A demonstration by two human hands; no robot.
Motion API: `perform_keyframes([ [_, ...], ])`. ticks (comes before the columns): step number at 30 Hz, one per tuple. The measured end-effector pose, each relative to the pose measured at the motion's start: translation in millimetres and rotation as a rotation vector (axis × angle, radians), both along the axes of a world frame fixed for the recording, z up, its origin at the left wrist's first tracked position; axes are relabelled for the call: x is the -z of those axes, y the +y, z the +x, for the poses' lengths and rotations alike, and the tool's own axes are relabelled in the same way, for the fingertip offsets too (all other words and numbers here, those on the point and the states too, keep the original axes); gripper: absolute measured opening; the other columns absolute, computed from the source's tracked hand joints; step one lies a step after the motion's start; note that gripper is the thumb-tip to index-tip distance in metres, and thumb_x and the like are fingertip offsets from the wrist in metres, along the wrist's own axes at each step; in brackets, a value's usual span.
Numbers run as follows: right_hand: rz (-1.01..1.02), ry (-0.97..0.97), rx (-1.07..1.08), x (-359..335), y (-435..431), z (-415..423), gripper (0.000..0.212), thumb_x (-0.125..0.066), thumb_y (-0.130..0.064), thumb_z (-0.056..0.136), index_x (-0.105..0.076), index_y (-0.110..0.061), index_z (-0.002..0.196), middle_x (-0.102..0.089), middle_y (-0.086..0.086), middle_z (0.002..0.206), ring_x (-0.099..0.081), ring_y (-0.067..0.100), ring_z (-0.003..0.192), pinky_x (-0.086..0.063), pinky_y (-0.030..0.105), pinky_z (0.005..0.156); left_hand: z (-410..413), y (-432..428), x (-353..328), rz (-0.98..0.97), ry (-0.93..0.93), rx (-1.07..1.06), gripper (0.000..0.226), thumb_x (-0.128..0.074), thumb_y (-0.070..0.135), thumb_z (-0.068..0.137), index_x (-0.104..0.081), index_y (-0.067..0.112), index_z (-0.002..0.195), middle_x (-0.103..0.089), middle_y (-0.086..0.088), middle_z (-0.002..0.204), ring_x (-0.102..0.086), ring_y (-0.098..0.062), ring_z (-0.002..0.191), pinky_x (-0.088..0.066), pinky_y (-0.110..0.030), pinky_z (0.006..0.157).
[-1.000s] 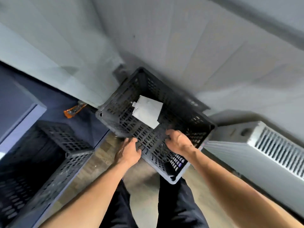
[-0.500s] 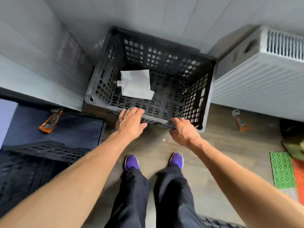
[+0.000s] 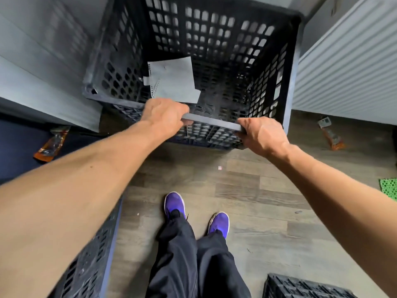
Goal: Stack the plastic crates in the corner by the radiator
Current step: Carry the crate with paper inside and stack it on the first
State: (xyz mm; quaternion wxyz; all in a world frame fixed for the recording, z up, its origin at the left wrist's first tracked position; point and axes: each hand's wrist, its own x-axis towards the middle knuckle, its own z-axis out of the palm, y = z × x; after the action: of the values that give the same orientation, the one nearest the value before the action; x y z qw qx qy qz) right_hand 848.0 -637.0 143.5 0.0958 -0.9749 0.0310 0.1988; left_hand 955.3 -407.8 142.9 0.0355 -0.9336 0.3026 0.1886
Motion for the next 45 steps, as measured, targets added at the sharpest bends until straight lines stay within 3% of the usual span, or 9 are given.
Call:
perform_keyframes([
  [4, 0.012, 0.01, -0.068, 4.3, -5.6, 2.6, 0.019, -0.052, -0.041, 0.096, -0.06, -0.024, 0.096, -0.068, 0.001, 0.078, -0.064, 0.03, 0.076, -0.051, 0.037, 0.068, 5.3, 6.8, 3.8, 0.002, -0.087, 0.114, 0.014, -0.057, 0.036, 0.093, -0.065, 0.025, 0.096, -0.068, -0.001, 0.085, -0.06, -0.028, 0.08, -0.043, -0.033, 0.066],
  [10, -0.048, -0.09, -0.163, 8.2, -9.3, 1.2, 0.017, -0.052, -0.038, 0.098, -0.058, -0.023, 0.103, -0.055, 0.0, 0.073, -0.053, 0.029, 0.07, -0.039, 0.033, 0.063, -6.7, 10.8, 12.5, -0.008, -0.225, 0.115, 0.018, -0.058, 0.023, 0.088, -0.065, 0.018, 0.105, -0.07, -0.012, 0.088, -0.063, -0.036, 0.082, -0.031, -0.035, 0.062],
  [18, -0.069, -0.168, -0.154, 5.0, -27.3, 11.0, 0.016, -0.057, -0.037, 0.095, -0.062, -0.025, 0.104, -0.069, 0.006, 0.083, -0.065, 0.034, 0.08, -0.039, 0.035, 0.064, -14.8, -6.5, 19.9, -0.089, -0.257, 0.034, 0.031, -0.048, 0.048, 0.096, -0.064, 0.021, 0.094, -0.067, -0.007, 0.077, -0.058, -0.029, 0.069, -0.032, -0.033, 0.059],
  [24, -0.104, -0.126, -0.151, 6.1, -28.5, 11.1, 0.016, -0.053, -0.039, 0.097, -0.059, -0.026, 0.104, -0.054, -0.002, 0.07, -0.048, 0.029, 0.065, -0.037, 0.034, 0.063, -12.9, -6.0, 18.8, -0.088, -0.23, 0.071, 0.045, -0.036, 0.06, 0.092, -0.061, 0.023, 0.092, -0.056, 0.0, 0.067, -0.053, -0.025, 0.064, -0.031, -0.031, 0.057],
  [27, -0.081, -0.101, -0.156, 2.2, -29.0, 12.9, 0.016, -0.054, -0.037, 0.098, -0.06, -0.023, 0.104, -0.053, -0.002, 0.07, -0.046, 0.027, 0.066, -0.038, 0.034, 0.063, -13.8, -5.7, 14.7, -0.092, -0.193, 0.054, 0.056, -0.023, 0.059, 0.081, -0.063, 0.023, 0.097, -0.063, -0.003, 0.074, -0.062, -0.029, 0.074, -0.033, -0.032, 0.061],
  [33, -0.091, -0.171, -0.158, 9.0, -26.2, -0.6, 0.025, -0.056, -0.045, 0.095, -0.062, -0.024, 0.107, -0.07, 0.007, 0.08, -0.065, 0.035, 0.076, -0.04, 0.035, 0.061, -19.5, -4.5, 8.2, -0.076, -0.19, 0.071, 0.032, -0.044, 0.046, 0.093, -0.063, 0.024, 0.105, -0.069, -0.006, 0.087, -0.064, -0.03, 0.084, -0.033, -0.033, 0.063],
  [37, -0.11, -0.176, -0.157, 6.4, -25.7, 1.6, 0.026, -0.057, -0.044, 0.094, -0.062, -0.023, 0.108, -0.07, 0.008, 0.078, -0.067, 0.034, 0.074, -0.046, 0.036, 0.062, -18.7, -5.2, 10.7, -0.121, -0.193, 0.01, 0.02, -0.053, 0.037, 0.095, -0.065, 0.02, 0.098, -0.069, -0.005, 0.082, -0.055, -0.026, 0.072, -0.033, -0.032, 0.062],
  [41, -0.118, -0.186, -0.122, 4.9, -22.5, 8.8, 0.023, -0.058, -0.042, 0.094, -0.062, -0.023, 0.105, -0.069, 0.007, 0.077, -0.064, 0.034, 0.07, -0.05, 0.038, 0.061, -18.9, -8.3, 21.2, -0.183, -0.21, -0.093, 0.019, -0.057, 0.038, 0.094, -0.06, 0.019, 0.095, -0.066, -0.005, 0.086, -0.055, -0.028, 0.079, -0.032, -0.034, 0.073],
  [45, -0.12, -0.182, -0.078, 2.7, -20.3, 9.3, 0.021, -0.06, -0.041, 0.094, -0.063, -0.024, 0.105, -0.069, 0.007, 0.078, -0.064, 0.033, 0.07, -0.05, 0.038, 0.06, -17.3, -6.3, 27.9, -0.25, -0.195, -0.086, 0.034, -0.055, 0.052, 0.092, -0.059, 0.023, 0.11, -0.062, -0.005, 0.101, -0.053, -0.029, 0.101, -0.034, -0.041, 0.089],
])
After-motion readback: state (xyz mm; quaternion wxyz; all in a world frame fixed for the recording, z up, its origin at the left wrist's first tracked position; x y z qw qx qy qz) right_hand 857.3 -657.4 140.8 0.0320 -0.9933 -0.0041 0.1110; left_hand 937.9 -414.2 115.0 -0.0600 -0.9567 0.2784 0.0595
